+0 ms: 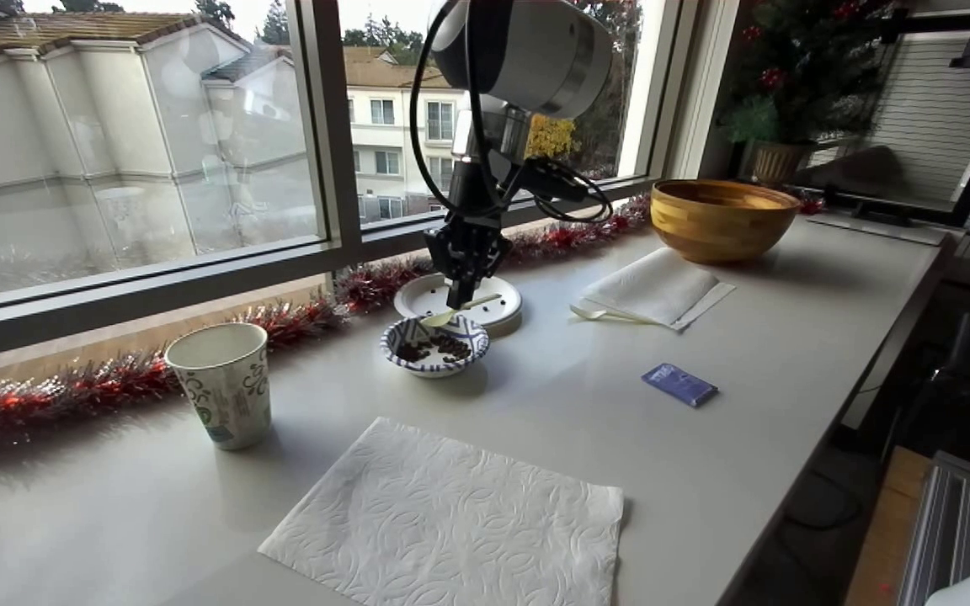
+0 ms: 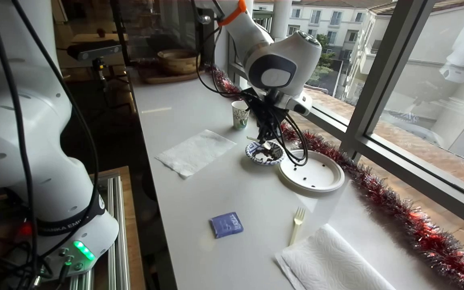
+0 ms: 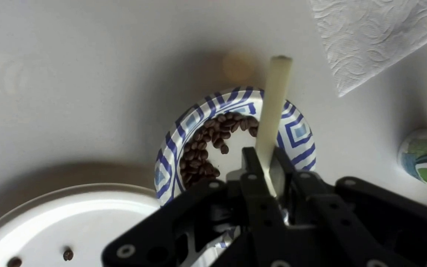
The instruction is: Use the white spoon on the plate to get some contents from the bowl and put them on the white plate.
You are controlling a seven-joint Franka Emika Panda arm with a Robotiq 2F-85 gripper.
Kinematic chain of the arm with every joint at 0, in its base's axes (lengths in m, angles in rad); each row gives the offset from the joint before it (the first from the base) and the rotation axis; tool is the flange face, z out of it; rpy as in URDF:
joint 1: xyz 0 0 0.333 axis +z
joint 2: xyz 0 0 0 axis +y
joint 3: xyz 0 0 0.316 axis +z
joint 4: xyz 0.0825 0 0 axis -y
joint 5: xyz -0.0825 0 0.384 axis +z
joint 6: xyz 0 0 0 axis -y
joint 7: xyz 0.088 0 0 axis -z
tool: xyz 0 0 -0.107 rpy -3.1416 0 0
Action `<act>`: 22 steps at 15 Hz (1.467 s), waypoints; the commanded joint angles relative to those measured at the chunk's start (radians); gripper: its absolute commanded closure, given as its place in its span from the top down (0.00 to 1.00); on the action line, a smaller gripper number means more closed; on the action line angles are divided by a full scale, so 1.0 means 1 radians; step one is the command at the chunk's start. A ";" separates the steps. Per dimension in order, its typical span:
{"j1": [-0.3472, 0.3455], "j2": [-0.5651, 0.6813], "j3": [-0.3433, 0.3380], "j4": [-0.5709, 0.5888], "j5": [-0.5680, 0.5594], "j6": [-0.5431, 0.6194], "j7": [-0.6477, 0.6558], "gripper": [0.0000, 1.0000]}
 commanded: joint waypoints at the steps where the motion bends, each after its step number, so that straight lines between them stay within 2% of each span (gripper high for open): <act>1: 0.033 0.020 -0.023 0.010 0.061 -0.029 -0.042 0.03; 6: 0.032 0.054 -0.017 0.020 0.128 -0.046 -0.065 0.03; 14: 0.029 0.077 -0.033 0.044 0.172 -0.186 -0.075 0.03; 22: 0.021 0.125 -0.040 0.071 0.182 -0.195 -0.135 0.03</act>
